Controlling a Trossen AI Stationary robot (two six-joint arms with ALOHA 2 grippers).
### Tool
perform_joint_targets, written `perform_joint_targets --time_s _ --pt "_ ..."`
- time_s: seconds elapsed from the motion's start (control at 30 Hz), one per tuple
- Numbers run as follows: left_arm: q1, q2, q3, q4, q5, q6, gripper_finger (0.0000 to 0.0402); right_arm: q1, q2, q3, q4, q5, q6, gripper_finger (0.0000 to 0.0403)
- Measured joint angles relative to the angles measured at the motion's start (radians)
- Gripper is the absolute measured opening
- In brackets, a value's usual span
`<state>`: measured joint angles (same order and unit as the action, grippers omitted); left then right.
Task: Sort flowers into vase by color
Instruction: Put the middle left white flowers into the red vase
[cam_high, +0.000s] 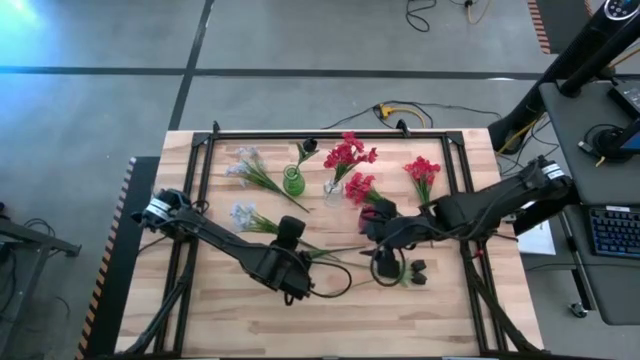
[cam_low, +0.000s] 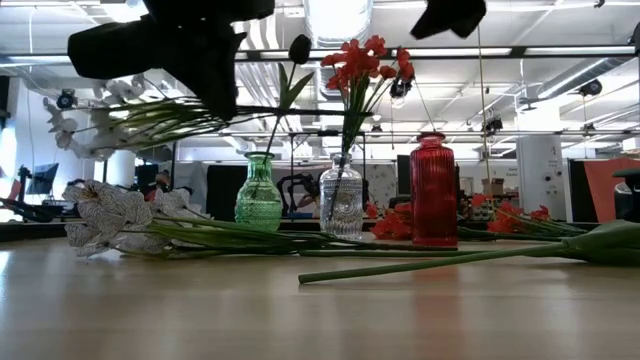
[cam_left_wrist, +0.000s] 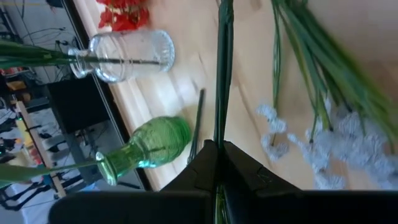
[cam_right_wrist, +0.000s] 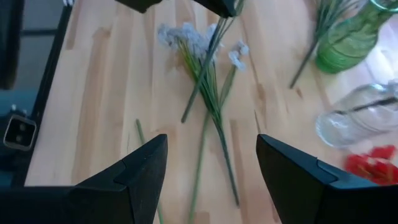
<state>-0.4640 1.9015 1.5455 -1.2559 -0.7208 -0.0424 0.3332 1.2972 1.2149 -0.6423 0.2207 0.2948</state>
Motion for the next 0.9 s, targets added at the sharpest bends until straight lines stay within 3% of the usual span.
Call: perform_joint_targets --time_s 0.17,0.33,0.6,0.73,0.9 --pt "0.0 0.0 0.0 0.12 0.012 -0.02 0.0 0.0 0.0 0.092 -0.133 -0.011 -0.016 0.0238" --pt "-0.003 0.0 0.0 0.164 0.031 -0.012 0.0 0.0 0.0 0.101 -0.146 -0.019 -0.026 0.0238" --pt "-0.003 0.0 -0.001 0.24 0.179 0.003 0.0 0.0 0.034 0.048 0.001 -0.026 -0.06 0.0238" --pt "-0.003 0.0 0.003 0.275 0.269 0.073 0.0 0.0 0.058 0.026 0.086 -0.096 -0.073 0.0238" --pt "-0.003 0.0 0.044 0.206 0.285 0.126 0.0 0.009 0.081 0.01 0.137 -0.101 -0.069 0.0238"
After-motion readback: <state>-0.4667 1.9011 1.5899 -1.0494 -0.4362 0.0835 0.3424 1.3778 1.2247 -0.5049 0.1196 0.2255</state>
